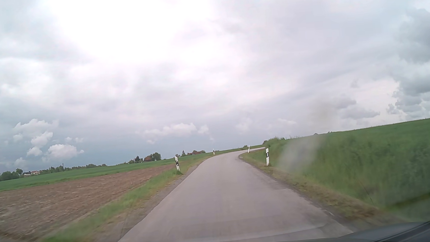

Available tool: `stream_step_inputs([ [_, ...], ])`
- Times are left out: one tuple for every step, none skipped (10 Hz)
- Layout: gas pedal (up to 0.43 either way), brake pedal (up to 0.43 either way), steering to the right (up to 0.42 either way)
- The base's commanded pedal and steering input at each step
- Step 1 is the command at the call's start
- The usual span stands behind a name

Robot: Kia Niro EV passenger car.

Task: Follow the waypoints while adhering to traffic rules and regulations

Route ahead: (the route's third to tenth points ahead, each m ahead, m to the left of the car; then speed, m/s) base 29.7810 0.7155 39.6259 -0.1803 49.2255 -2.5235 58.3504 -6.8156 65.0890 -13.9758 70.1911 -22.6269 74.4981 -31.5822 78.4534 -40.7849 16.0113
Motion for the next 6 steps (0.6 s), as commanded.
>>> stream_step_inputs([
  [0.0, 0.0, 0.0],
  [0.0, 0.0, 0.0],
  [0.0, 0.0, 0.0],
  [0.0, 0.0, 0.001],
  [0.0, 0.024, 0.001],
  [0.0, 0.043, 0.003],
])
